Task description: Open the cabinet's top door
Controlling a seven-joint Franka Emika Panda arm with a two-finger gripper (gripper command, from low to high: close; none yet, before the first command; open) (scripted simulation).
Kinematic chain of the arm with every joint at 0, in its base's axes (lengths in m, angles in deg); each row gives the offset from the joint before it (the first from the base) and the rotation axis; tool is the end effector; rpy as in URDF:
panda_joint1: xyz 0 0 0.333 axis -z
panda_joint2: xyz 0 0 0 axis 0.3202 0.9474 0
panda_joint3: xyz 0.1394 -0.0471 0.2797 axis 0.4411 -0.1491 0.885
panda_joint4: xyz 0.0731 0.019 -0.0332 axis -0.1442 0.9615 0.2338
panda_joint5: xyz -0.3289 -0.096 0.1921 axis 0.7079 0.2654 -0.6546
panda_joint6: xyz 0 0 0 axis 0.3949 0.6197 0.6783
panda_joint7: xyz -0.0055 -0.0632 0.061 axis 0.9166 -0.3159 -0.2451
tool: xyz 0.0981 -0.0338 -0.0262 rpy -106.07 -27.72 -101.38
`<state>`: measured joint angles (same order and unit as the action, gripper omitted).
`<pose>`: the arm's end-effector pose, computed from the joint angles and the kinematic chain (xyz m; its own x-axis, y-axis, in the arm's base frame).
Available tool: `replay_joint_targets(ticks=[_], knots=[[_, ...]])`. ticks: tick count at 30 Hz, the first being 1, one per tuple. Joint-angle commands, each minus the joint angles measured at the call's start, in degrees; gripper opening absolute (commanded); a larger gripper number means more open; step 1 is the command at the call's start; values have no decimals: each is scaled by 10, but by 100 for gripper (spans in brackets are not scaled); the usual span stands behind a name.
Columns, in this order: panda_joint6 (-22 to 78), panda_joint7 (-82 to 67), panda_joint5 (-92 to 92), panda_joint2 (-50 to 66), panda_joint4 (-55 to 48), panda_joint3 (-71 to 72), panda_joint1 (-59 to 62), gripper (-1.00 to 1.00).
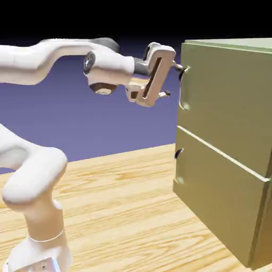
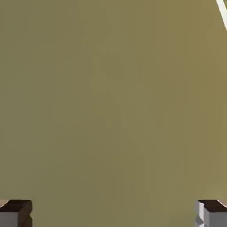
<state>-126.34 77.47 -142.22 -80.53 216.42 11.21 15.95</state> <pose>0.3544 0.0456 0.6000 -0.2164 -0.3267 -0.9200 -0.0340 0.9443 -0.3273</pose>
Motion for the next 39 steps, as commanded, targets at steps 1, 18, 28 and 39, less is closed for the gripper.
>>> replay_joint_targets(ticks=[1, 18, 28, 39], knots=[[1, 13, -25, -5, -4, 11, 9, 0], [19, 242, -449, -94, -78, 192, 164, 0], [37, 316, -594, -110, -148, 280, 277, 0], [142, 303, -549, -110, -31, 198, 169, -100]])
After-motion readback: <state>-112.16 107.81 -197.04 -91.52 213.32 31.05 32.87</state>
